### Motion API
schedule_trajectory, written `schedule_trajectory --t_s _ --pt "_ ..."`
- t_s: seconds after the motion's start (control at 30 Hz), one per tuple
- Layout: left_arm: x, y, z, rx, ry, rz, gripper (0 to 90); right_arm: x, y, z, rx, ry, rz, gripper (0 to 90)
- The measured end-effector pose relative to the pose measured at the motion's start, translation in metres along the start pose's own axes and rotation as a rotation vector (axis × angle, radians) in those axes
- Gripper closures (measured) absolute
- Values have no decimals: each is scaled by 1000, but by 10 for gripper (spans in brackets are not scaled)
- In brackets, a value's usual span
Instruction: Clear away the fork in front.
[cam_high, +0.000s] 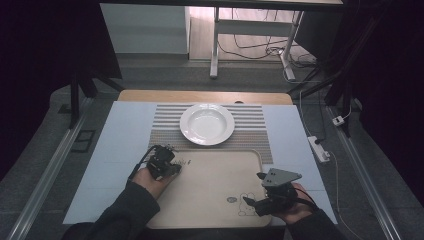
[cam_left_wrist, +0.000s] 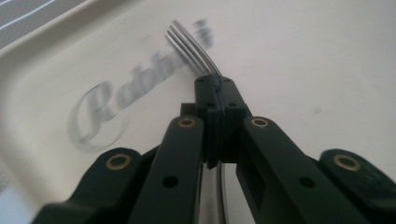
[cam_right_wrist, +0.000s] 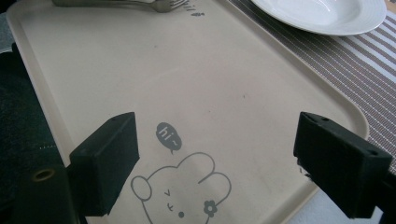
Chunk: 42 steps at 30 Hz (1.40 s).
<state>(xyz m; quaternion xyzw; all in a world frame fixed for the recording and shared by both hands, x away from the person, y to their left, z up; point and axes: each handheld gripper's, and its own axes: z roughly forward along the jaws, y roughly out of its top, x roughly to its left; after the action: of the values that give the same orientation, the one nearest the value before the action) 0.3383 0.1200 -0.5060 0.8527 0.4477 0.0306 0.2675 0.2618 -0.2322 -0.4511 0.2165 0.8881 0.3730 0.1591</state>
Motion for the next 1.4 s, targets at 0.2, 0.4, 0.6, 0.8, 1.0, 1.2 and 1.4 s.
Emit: schedule_trajectory --t_s 0.2,0.4,0.6,0.8,1.0,1.2,1.4 --pt "-22 8 11 -17 -44 70 892 -1 -1 -2 -2 -2 2 143" --pt "-19 6 19 0 -2 56 893 -1 -1 -3 -7 -6 3 143" --pt "13 -9 5 -10 61 -52 893 -3 -3 -6 -8 -13 8 143" --pt "35 -17 -4 -16 91 -137 892 -3 -4 -6 -6 -16 16 143" --pt "33 -18 -14 -50 32 -108 768 -4 -6 -7 -3 -22 31 142" --pt "27 -22 -39 -132 -68 -47 505 -7 -9 -9 3 -35 99 126" --pt "23 -48 -74 -268 -113 -6 336 -8 -13 -13 0 -59 140 97"
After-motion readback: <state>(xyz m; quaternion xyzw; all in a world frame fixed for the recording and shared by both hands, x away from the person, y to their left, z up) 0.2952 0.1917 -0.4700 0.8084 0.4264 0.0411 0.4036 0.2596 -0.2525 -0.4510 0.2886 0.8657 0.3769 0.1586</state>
